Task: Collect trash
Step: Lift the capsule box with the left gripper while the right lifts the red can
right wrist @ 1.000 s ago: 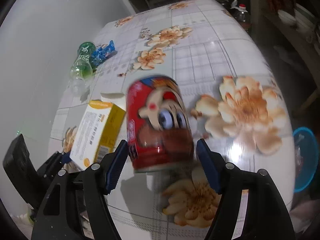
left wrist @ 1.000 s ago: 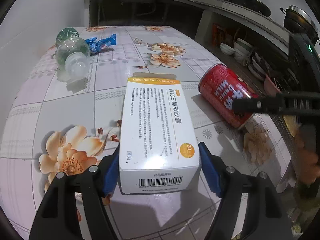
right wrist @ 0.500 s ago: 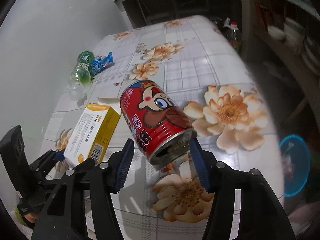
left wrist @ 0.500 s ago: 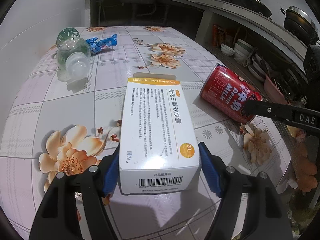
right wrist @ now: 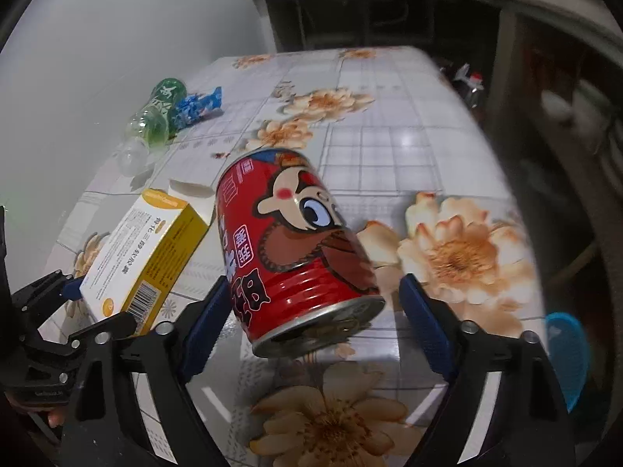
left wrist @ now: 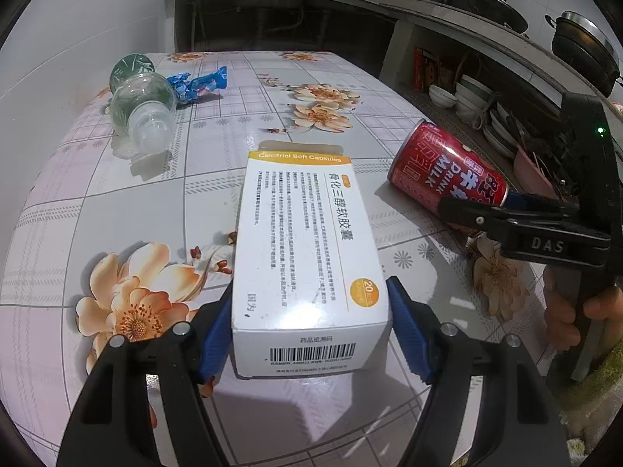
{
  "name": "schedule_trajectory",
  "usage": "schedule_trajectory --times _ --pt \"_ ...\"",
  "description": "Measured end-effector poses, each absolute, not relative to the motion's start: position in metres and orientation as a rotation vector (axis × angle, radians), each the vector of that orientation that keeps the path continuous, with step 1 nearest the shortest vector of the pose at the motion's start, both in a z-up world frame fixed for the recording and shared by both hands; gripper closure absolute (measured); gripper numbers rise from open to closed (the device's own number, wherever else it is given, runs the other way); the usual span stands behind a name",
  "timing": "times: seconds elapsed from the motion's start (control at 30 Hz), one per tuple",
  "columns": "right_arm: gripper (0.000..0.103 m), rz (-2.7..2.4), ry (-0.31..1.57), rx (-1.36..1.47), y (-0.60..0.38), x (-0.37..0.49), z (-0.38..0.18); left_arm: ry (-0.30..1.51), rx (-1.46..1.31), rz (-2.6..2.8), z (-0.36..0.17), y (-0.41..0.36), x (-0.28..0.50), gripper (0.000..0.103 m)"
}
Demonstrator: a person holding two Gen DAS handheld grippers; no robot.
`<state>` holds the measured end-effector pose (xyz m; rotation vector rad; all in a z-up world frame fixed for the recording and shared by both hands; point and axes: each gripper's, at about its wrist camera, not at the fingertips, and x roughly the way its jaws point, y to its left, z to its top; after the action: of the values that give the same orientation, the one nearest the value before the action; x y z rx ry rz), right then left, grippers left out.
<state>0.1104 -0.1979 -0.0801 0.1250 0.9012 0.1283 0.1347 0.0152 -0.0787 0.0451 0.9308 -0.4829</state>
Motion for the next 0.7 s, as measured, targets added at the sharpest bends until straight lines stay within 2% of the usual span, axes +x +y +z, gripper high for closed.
schedule_trajectory --times 0.07,0.4,0.7 --pt "0.036 0.132 0.91 0.142 -0.197 0.109 -0.079 0.93 0.045 -0.482 -0.079 0.015 0.135 0.033" --pt "0.039 0.057 0.848 -0.014 -0.181 0.088 -0.043 0.94 0.048 -0.481 -0.079 0.015 0.136 0.033" --pt "0.04 0.031 0.87 -0.122 -0.17 0.09 -0.035 0.978 0.06 -0.477 -0.077 0.012 0.14 0.032"
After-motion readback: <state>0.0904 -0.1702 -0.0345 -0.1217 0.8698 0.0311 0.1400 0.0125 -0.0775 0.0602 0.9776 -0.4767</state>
